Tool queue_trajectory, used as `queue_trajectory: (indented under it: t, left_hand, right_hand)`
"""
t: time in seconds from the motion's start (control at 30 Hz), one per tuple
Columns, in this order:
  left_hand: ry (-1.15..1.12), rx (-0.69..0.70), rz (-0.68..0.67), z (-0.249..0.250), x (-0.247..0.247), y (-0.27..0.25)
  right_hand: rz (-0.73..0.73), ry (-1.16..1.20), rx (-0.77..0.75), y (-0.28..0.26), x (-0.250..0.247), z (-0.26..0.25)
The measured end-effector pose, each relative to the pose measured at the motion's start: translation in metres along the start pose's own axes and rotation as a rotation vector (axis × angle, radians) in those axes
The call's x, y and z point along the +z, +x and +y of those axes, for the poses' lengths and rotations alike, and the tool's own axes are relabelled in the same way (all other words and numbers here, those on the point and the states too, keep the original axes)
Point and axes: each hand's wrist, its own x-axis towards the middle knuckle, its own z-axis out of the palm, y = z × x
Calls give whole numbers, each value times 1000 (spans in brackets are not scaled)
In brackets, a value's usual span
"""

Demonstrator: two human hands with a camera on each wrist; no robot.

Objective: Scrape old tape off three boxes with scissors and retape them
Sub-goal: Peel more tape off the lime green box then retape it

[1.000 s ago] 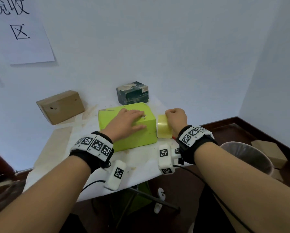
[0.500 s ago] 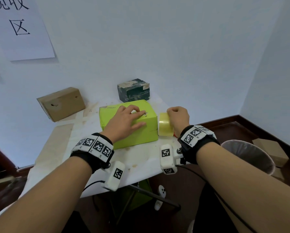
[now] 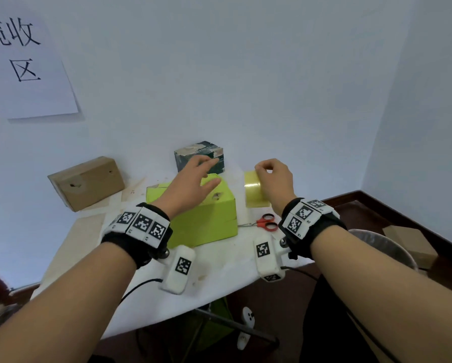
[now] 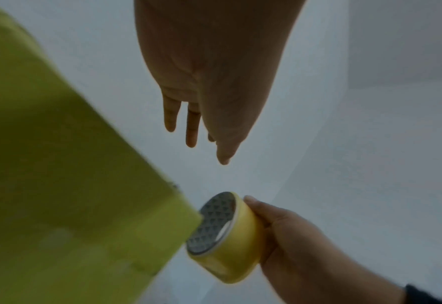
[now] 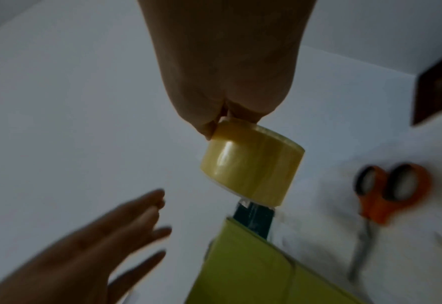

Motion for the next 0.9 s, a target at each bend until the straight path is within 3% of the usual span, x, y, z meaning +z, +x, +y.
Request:
queue_trajectory:
  t: [0.2,0.5,0.57,0.67,0.77,0.9]
  left_hand:
    - [-460,-105,-23,42,-17,25]
    - [-517,-193,73,43,-26,25]
    - [-537,-217,86,40,-26,24]
    - [-627,-262,112,37,-26,23]
    - [-732,-287,78,36,-27,22]
    - [-681,-269,-43,35,-27,21]
  right_hand:
    - [-105,-56,-205,2,-2,-36]
    - [-197,-168,-325,-5,9,-53]
    - [-223,-145,-308,-6,9,-56]
    - [-269,-122,-162,-8,4,-60]
    - [-498,-192,-24,-11,-2,-62]
    - [-791,-30,78,-23,-7,-67]
